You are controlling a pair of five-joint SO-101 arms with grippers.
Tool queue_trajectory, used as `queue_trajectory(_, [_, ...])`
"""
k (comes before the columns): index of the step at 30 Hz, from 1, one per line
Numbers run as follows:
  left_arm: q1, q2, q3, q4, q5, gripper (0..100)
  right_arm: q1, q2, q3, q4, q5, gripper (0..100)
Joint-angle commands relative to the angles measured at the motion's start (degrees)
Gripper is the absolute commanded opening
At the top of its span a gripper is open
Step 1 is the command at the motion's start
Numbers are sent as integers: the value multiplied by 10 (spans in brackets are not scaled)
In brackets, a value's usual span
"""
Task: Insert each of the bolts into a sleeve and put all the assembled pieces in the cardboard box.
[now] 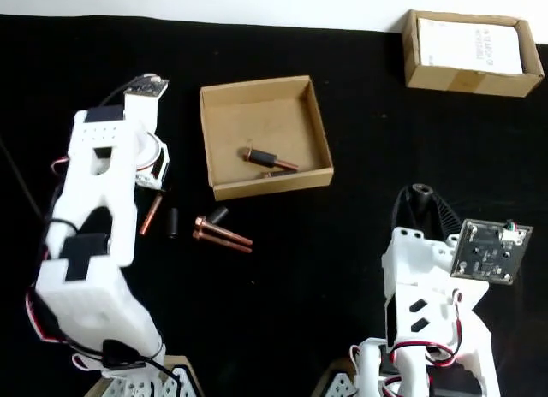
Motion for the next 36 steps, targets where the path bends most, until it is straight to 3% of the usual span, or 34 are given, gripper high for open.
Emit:
queue_trajectory(1, [9,29,-44,2,-4,164,5,-1,2,-14,4,6])
queue_trajectory(15, [7,180,-170,2,-4,154,6,-2,3,-15,4,6])
queue_trajectory(19, [8,182,-170,2,-4,0,6,-2,4,-15,4,6])
queue_trajectory(23, [5,180,-171,9,-4,7,6,-2,4,-15,2,6])
queue_trajectory(29, [15,131,-238,122,-1,9,6,-2,35,-101,2,6])
queue_trajectory(36, [81,-18,-341,246,1,9,0,-5,89,-176,-9,6])
